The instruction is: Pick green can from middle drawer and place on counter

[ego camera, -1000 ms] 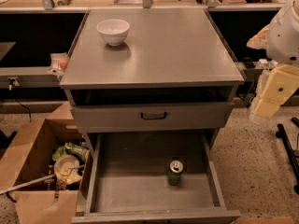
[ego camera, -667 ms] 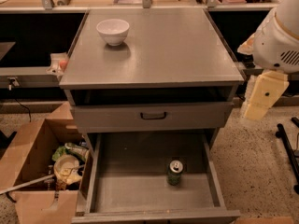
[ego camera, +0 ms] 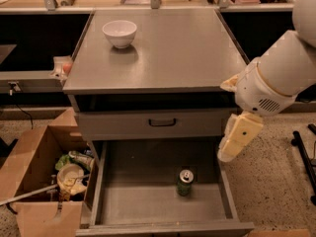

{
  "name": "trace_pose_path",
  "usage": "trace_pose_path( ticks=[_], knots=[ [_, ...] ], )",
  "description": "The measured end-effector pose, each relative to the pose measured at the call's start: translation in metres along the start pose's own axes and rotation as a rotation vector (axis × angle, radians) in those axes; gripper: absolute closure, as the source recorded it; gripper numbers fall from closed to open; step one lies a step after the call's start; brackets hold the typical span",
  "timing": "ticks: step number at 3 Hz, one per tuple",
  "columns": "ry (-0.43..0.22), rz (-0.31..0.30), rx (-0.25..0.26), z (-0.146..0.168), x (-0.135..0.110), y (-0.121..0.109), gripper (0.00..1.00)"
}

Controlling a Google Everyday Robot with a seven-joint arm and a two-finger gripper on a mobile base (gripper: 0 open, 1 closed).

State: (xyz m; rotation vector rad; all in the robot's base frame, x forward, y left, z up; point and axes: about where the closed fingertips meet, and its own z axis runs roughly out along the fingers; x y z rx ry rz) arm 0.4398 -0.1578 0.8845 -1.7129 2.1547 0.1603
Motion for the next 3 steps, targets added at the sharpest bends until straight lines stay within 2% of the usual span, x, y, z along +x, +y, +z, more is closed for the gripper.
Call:
trace_pose_path(
  ticks=[1,2,3],
  knots=[
    [-0.093,0.040,-0.017,0.030,-0.022,0.014,0.00],
    [-0.178,0.119,-0.045,0.065,-0.053,0.038,0.00],
    [-0.178,0.119,-0.045,0.065,-0.053,0.038,0.00]
  ],
)
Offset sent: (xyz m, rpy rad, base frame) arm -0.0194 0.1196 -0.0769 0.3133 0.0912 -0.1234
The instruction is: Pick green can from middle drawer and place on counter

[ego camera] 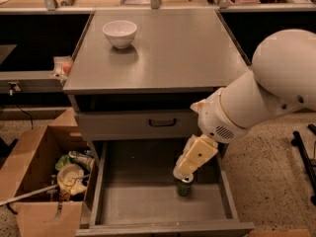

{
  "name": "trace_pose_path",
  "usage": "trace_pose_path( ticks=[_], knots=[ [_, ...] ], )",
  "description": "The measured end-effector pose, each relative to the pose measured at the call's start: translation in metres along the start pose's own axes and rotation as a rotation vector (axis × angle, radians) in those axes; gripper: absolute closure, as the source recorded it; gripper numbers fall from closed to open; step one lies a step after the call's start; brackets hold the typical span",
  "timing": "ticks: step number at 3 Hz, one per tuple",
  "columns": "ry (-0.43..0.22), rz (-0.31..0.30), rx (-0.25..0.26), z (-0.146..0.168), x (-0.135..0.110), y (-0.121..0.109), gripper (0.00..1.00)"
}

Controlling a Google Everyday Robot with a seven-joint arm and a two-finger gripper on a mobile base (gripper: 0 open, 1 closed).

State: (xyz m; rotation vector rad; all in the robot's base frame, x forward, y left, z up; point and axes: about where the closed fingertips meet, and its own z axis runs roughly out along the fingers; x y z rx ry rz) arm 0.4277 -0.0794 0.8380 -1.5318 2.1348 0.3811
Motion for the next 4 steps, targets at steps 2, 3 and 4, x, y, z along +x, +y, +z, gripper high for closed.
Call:
trace_pose_path(
  ticks=[2,3,4],
  knots=[
    [0.014,0.000,0.039,0.075,0.076,-0.007,0.00],
    [0.007,0.017,0.062,0.130,0.141,-0.012,0.00],
    [-0.010,0.045,0.075,0.189,0.199,-0.021,0.00]
  ],
)
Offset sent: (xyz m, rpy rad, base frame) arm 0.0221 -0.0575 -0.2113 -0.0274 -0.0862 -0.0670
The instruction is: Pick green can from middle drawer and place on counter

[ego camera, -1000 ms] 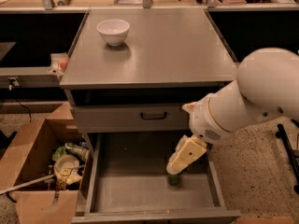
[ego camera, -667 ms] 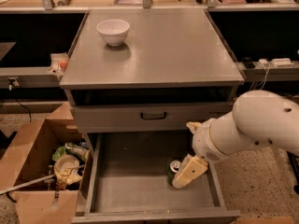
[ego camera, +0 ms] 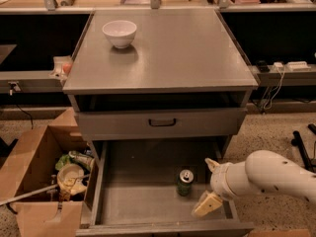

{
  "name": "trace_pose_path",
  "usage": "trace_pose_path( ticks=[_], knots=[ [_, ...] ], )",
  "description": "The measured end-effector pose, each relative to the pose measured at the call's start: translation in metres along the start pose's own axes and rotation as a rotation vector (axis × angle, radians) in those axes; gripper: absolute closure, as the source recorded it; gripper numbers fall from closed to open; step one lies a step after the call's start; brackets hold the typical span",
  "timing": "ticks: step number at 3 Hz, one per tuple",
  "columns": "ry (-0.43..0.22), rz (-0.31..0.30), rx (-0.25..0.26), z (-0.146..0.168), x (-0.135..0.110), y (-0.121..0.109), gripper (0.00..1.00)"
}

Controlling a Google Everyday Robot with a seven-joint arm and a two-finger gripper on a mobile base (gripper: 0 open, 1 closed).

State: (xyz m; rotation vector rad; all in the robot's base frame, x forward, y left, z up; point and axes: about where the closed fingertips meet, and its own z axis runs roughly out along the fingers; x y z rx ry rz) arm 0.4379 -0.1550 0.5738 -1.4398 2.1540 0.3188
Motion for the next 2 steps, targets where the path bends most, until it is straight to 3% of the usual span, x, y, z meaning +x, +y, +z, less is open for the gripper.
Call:
trace_pose_path(
  ticks=[2],
  knots=[
    [-0.028,0.008,-0.016,0.020,0.007,-0.004,0.00]
  ],
)
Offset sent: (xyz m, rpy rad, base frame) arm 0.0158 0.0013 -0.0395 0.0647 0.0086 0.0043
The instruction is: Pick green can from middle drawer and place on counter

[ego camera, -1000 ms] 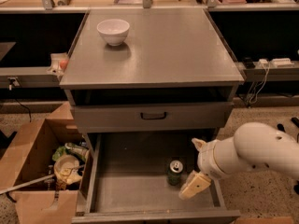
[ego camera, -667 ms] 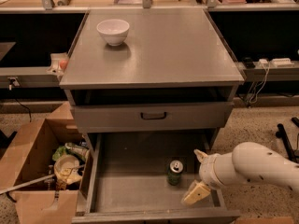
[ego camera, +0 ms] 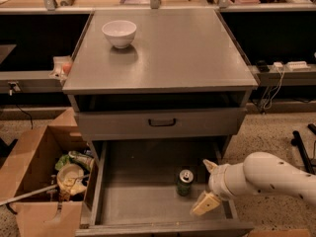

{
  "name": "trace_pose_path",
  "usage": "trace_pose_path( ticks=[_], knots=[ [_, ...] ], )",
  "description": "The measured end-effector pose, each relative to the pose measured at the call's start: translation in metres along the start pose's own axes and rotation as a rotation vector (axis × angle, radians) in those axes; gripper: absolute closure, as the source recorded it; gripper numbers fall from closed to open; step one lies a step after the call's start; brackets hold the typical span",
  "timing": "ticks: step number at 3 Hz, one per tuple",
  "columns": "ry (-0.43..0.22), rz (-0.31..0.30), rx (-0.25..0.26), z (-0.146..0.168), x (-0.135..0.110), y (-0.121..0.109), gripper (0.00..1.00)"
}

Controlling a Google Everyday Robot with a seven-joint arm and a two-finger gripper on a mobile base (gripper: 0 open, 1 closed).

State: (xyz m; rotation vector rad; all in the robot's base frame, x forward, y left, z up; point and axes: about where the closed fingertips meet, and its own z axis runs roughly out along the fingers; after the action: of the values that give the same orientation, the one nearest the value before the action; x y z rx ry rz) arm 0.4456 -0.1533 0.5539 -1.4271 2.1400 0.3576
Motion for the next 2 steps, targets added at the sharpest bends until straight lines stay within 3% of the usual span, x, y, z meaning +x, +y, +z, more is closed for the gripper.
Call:
trace_pose_path(
  ticks=[2],
  knots=[
    [-0.184,0.038,-0.002,0.062,0.025,-0.031,0.00]
  ],
)
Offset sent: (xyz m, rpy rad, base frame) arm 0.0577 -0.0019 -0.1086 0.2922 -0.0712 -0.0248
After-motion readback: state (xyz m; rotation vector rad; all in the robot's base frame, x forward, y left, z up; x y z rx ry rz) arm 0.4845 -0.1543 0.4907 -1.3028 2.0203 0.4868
